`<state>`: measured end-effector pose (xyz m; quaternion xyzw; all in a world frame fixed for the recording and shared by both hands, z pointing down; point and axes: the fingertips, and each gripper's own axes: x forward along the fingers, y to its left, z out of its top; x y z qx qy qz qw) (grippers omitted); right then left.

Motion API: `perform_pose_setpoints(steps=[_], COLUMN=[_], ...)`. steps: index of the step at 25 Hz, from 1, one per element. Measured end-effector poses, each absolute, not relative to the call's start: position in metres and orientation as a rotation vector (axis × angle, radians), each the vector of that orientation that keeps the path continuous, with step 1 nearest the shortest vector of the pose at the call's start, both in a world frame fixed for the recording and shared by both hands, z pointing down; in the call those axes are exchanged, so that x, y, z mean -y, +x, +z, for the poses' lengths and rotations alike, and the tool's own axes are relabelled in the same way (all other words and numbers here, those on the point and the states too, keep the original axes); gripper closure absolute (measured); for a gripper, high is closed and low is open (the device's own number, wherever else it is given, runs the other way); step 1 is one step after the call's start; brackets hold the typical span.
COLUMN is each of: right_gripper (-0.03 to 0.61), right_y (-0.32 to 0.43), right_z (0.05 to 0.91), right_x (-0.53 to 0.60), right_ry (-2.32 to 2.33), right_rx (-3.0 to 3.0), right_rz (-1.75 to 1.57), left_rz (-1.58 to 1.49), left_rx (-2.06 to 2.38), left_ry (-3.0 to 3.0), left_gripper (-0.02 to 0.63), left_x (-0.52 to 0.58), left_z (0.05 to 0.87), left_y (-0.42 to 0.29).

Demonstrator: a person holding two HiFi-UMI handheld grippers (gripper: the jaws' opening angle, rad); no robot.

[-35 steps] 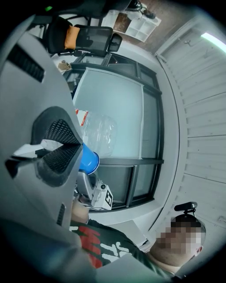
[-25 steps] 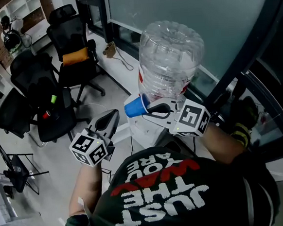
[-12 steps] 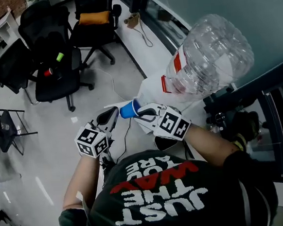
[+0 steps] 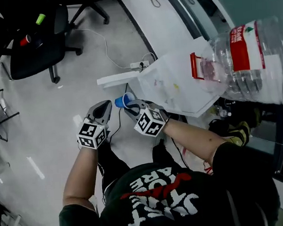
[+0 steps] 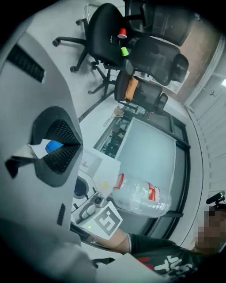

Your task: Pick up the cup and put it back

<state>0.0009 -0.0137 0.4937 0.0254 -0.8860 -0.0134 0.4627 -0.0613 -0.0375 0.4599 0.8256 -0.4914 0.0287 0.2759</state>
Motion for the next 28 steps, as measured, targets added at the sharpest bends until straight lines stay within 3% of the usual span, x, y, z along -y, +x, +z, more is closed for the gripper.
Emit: perform_pose_setpoints(steps=[14,21,28], right_gripper=[0.529,0.529,0.529], right_y=[0.068,0.134,0.192], right_z=[0.870,0.986,1.037], right_x=[0.066,0.125,0.176], right_ry=[0.323,0.574,0.771], right_rx=[1.914,1.728,1.566], right_rz=[0.051,0.118,0.162], left_rz=[0.227,0.232,0.283], left_rx=[1.184,1.124,1.090], left_ry=[2.236,2.218,2.239], left_gripper=[0.606,0.606,0.606], left_x=[0.081,0.062,0.069], left_z=[0.799,0.879,0.920], left_y=[-0.018,-0.001,0.008])
